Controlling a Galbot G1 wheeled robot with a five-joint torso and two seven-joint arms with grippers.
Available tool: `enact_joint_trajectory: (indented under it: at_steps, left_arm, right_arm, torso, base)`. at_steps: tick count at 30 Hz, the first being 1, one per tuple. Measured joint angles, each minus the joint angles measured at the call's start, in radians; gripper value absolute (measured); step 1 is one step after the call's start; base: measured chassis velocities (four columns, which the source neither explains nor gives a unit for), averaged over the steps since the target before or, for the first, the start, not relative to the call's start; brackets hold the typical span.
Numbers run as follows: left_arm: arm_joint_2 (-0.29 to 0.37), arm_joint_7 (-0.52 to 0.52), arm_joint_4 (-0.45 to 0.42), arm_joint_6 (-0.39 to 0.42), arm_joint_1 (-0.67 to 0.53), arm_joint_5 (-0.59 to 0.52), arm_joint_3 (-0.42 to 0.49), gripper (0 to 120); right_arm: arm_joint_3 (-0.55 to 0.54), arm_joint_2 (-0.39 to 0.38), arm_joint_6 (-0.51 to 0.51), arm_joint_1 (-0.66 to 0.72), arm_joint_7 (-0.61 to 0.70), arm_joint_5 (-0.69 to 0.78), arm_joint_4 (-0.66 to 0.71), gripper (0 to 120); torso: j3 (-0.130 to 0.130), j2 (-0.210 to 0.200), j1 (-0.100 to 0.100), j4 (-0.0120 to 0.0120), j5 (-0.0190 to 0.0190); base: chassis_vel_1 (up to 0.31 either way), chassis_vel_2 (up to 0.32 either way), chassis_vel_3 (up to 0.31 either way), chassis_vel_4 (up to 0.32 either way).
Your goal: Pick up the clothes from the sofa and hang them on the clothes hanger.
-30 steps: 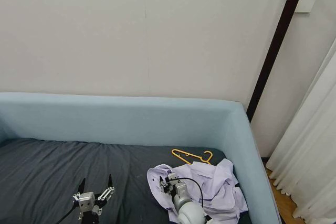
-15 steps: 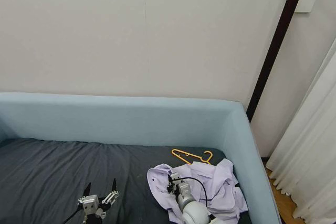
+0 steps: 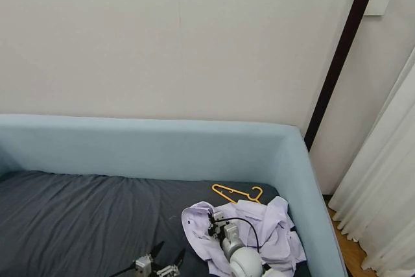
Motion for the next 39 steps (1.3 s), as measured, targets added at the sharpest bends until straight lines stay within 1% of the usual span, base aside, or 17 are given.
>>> enact_joint_trajectory:
  at_steps: [5,7,11,17,21,24,27,30,32,34,35,39]
  left_arm:
    - [-0.033,0.032,0.058,-0.006,-0.031,0.024,0.042,100]
    - [-0.039,0.032,0.065,-0.006,-0.034,0.024,0.048,100]
    - [-0.065,-0.033,0.075,0.023,-0.029,-0.006,0.088,100]
    - [-0.068,-0.057,0.053,0.067,-0.022,-0.054,0.124,100]
    - [-0.066,-0.041,0.071,0.094,-0.035,-0.077,0.143,100]
    - [-0.063,-0.020,0.106,0.128,-0.052,-0.114,0.155,100]
    - [-0.062,-0.015,0.114,0.152,-0.059,-0.149,0.163,100]
    - [-0.062,-0.016,0.106,0.168,-0.058,-0.173,0.171,100]
    - [-0.065,-0.033,0.063,0.193,-0.048,-0.211,0.201,100]
    - [-0.070,-0.065,0.038,0.205,-0.038,-0.233,0.222,100]
    - [-0.070,-0.065,0.038,0.205,-0.038,-0.233,0.222,100]
    - [-0.093,-0.157,0.027,0.213,-0.038,-0.257,0.249,100]
  right_arm:
    - [0.000,-0.002,-0.002,-0.006,0.001,0.006,0.011,0]
    - [0.000,-0.002,-0.003,-0.006,0.002,0.007,0.012,0]
    - [-0.004,-0.009,-0.007,-0.007,0.004,0.013,0.025,0]
    - [-0.003,-0.009,-0.007,-0.006,0.005,0.013,0.029,0]
    - [-0.002,-0.010,-0.008,-0.006,0.006,0.013,0.033,0]
    - [0.000,-0.010,-0.009,-0.007,0.006,0.014,0.032,0]
    - [0.000,-0.009,-0.009,-0.008,0.007,0.014,0.032,0]
    - [0.001,-0.009,-0.009,-0.009,0.007,0.014,0.032,0]
    - [0.001,-0.009,-0.010,-0.009,0.009,0.015,0.032,0]
    - [0.002,-0.009,-0.011,-0.008,0.011,0.015,0.032,0]
    - [0.002,-0.009,-0.011,-0.008,0.011,0.015,0.032,0]
    - [0.004,-0.013,-0.011,-0.008,0.012,0.015,0.035,0]
  torso:
    - [0.000,0.000,0.000,-0.0001,0.0000]
    - [0.000,0.000,0.000,0.0000,0.0000]
    - [0.000,0.000,0.000,0.0000,0.0000]
    - [0.000,0.000,0.000,0.0000,0.0001]
    - [0.000,0.000,0.000,0.0000,0.0001]
    - [0.000,0.000,0.000,0.0000,0.0000]
    - [0.000,0.000,0.000,0.0000,0.0000]
    - [0.000,0.000,0.000,0.0000,0.0000]
    - [0.000,0.000,0.000,0.0000,0.0000]
    - [0.000,0.000,0.000,0.0000,0.0001]
    - [0.000,0.000,0.000,0.0000,0.0001]
    - [0.000,0.000,0.000,0.0001,0.0001]
  base:
    - [0.000,0.000,0.000,0.000]
    - [0.000,0.000,0.000,0.000]
    - [0.000,0.000,0.000,0.000]
    - [0.000,0.000,0.000,0.000]
    - [0.000,0.000,0.000,0.000]
    - [0.000,0.000,0.000,0.000]
    - [0.000,0.000,0.000,0.000]
    - [0.000,0.000,0.000,0.000]
    - [0.000,0.000,0.000,0.000]
    - [0.000,0.000,0.000,0.000]
    - [0.000,0.000,0.000,0.000]
    - [0.000,0.000,0.000,0.000]
